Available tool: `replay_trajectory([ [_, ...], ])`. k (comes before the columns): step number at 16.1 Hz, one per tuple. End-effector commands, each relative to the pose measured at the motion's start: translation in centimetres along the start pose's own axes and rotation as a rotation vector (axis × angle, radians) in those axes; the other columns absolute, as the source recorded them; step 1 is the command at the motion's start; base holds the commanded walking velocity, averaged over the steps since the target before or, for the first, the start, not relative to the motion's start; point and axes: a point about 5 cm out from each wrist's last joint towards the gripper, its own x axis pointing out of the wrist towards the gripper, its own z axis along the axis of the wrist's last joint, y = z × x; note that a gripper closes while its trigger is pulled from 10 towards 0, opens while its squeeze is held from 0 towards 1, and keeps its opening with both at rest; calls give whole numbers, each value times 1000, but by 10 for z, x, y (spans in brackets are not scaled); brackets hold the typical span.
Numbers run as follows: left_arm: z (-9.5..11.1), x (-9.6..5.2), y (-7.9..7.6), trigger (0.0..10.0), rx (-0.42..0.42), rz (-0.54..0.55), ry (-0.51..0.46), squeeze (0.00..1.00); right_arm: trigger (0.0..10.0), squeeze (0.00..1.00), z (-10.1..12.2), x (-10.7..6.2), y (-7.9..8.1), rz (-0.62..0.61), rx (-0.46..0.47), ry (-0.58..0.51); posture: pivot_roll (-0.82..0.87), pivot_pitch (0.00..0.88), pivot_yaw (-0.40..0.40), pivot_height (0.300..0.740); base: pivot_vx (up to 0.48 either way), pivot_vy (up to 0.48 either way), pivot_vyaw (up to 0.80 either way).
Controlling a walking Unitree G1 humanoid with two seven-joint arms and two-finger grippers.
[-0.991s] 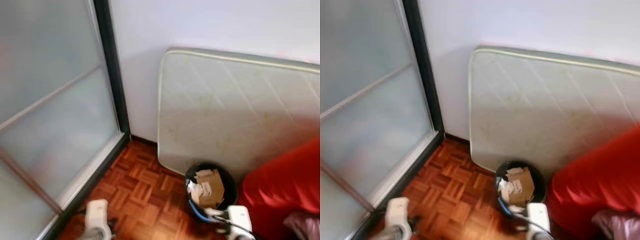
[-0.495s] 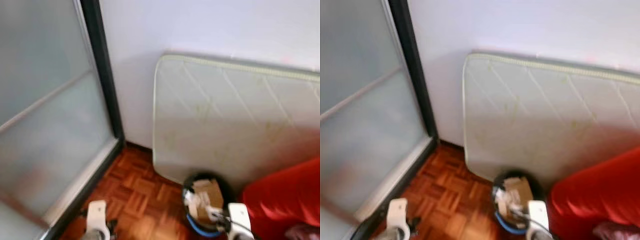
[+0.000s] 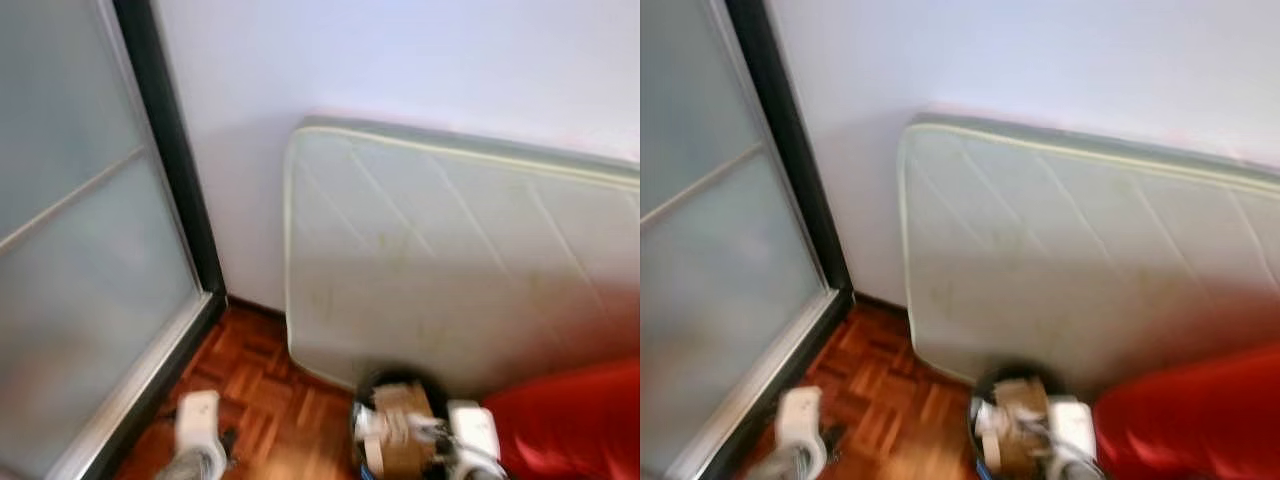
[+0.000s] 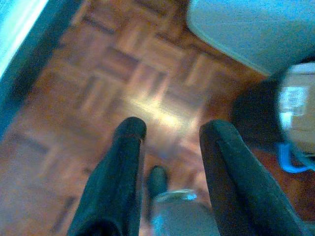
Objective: Clean up the room
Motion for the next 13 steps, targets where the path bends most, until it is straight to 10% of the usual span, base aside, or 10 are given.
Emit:
replay_trajectory([
  [1, 5, 2, -7, 10000, 11, -17, -4, 0, 10000, 0, -7, -2, -8, -21, 5, 16, 30, 0, -6, 740, 322, 0, 0],
  [13, 41, 9, -48, 10000, 38, -57, -130, 0, 10000, 0, -3, -2, -8, -44, 67, -38, 33, 0, -7, 740, 131, 0, -222],
])
